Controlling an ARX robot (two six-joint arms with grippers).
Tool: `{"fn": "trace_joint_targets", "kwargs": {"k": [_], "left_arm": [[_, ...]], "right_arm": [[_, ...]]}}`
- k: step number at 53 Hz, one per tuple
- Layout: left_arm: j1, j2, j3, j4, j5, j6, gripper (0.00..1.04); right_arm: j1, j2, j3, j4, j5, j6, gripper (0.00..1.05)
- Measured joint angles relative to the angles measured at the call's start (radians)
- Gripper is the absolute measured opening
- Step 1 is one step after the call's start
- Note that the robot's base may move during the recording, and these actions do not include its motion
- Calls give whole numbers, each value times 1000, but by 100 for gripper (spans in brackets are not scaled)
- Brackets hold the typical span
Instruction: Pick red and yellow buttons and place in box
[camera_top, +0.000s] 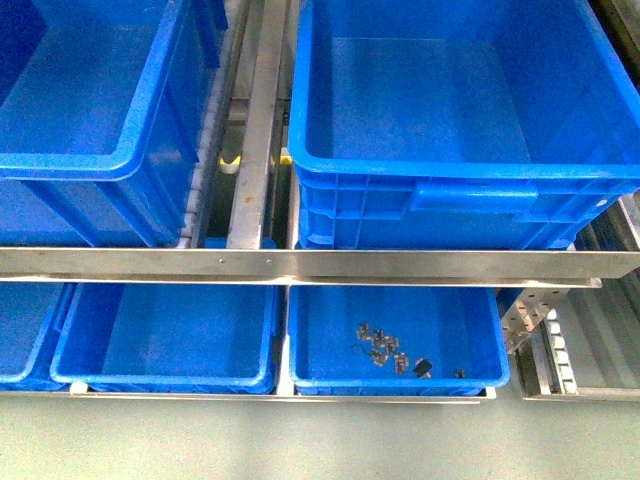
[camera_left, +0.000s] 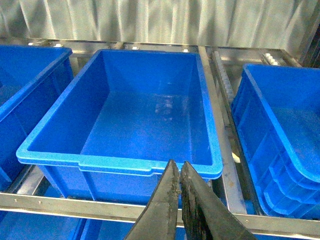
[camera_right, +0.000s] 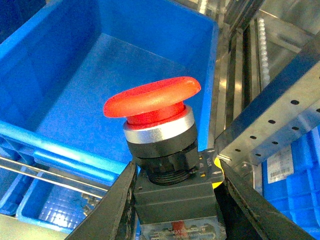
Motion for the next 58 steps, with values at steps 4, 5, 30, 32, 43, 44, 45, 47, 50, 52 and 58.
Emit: {"fn": "trace_joint_targets", "kwargs": {"k": [4,5,30,32,43,44,45,47,50,52,58], "left_arm": [[0,-60,0,-68,0,1,3],[0,-87,0,-111,-1,1,3],[0,-176,0,-193,0,2,43],[0,-176,0,-193,0,2,48],[0,-176,0,-193,0,2,82],[0,-176,0,-193,0,2,86],[0,-176,0,-193,0,2,89],[0,-176,0,-193,0,2,94],[0,-176,0,-193,0,3,98],[0,-176,0,-193,0,3,96],[0,-176,0,-193,0,3,97]], "right_arm": [[9,13,0,2,4,2,36],[11,16,0,2,5,2,36],[43,182,75,79,4,12,36],[43,217,100,95,-4,8,36],[52,522,360,108,-10,20,36],[53,557,395,108,-10,19,36],[55,595,431,105,-9,21,36],[58,650,489,87,-6,22,36],[63,760,612,53,5,22,36],[66,832,698,19,12,22,36],[70,1047,973,-89,42,21,36]]}}
